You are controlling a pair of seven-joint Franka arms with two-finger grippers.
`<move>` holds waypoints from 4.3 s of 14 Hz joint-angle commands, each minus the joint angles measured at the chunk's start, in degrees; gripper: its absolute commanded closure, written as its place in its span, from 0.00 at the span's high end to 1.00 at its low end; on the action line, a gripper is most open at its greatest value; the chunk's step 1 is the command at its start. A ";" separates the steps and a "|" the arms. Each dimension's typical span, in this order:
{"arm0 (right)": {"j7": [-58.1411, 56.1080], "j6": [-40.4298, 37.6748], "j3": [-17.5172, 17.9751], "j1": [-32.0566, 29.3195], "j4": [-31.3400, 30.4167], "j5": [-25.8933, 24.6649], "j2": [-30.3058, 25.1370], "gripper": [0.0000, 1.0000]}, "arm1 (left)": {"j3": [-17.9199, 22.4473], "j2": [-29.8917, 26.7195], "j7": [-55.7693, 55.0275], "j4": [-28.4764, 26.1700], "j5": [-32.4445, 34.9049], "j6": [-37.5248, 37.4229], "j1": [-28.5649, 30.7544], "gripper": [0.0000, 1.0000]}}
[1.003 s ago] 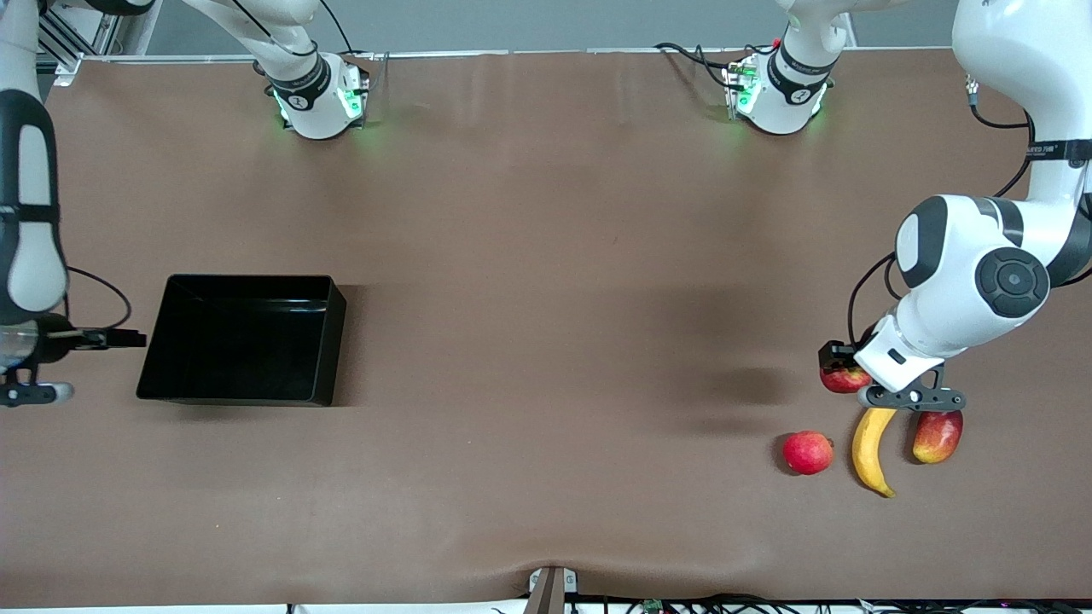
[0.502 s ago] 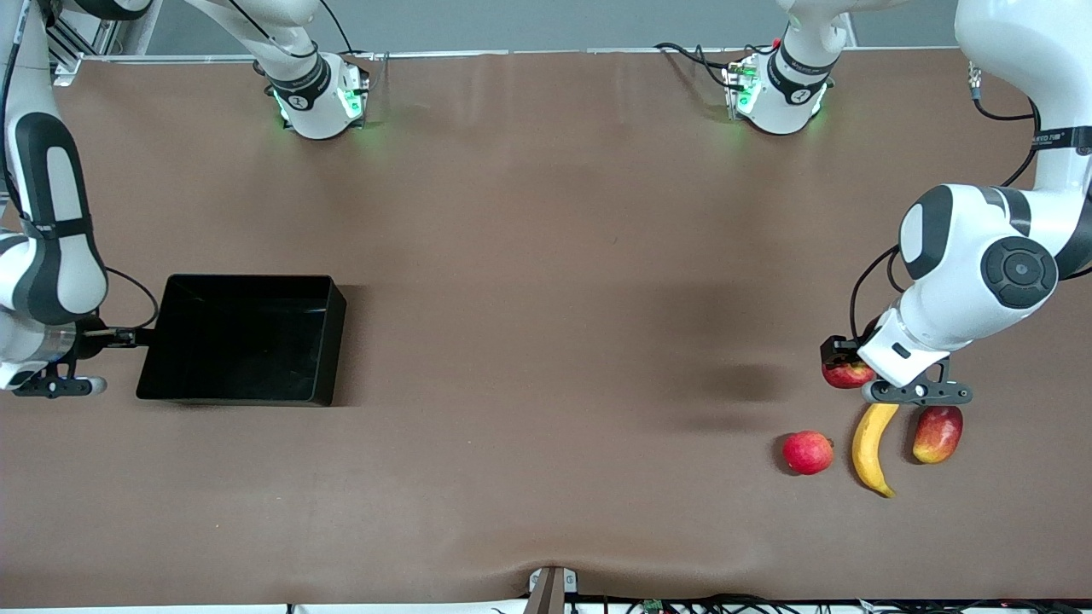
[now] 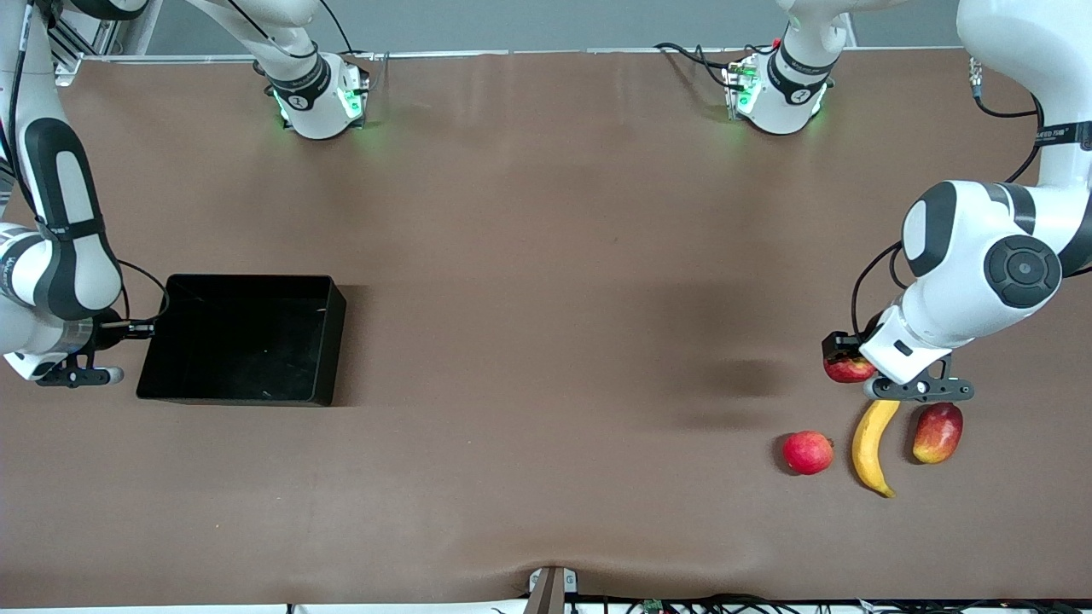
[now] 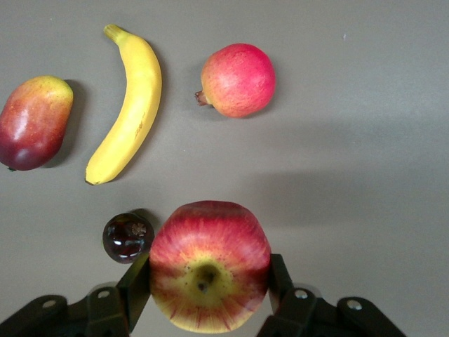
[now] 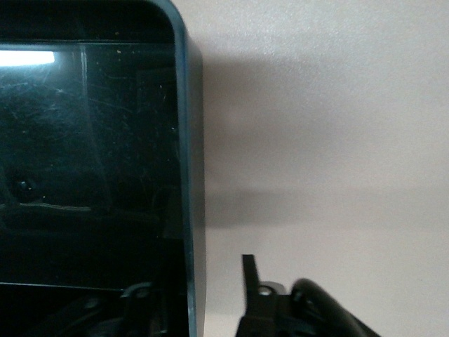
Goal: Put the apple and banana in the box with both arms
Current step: 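Reach the right gripper to the black box edge and push it, then push the black box toward the fruit with the right gripper, then carry the apple over the box while the right gripper withdraws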
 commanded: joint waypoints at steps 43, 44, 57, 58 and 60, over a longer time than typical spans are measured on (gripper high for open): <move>49.40 7.48 1.67 54.48 15.69 20.70 8.06 1.00 | -2.92 -1.61 -2.16 -1.15 0.62 -4.43 -0.75 0.00; 49.49 6.78 1.58 53.87 17.18 20.61 7.79 1.00 | -2.92 -1.52 -3.65 -1.06 0.62 -4.43 -1.54 0.00; 48.79 -36.63 -6.86 42.54 38.90 18.15 -2.13 1.00 | -3.53 2.61 -26.58 -1.06 0.62 1.45 -15.33 0.00; 48.79 -39.43 -6.94 41.40 38.81 18.15 -3.79 1.00 | -3.53 2.61 -27.30 -1.06 0.70 1.80 -16.82 0.00; 46.52 -42.09 -6.77 38.24 38.29 17.02 -7.92 1.00 | -3.53 2.52 -27.83 -0.97 0.70 1.98 -18.94 0.00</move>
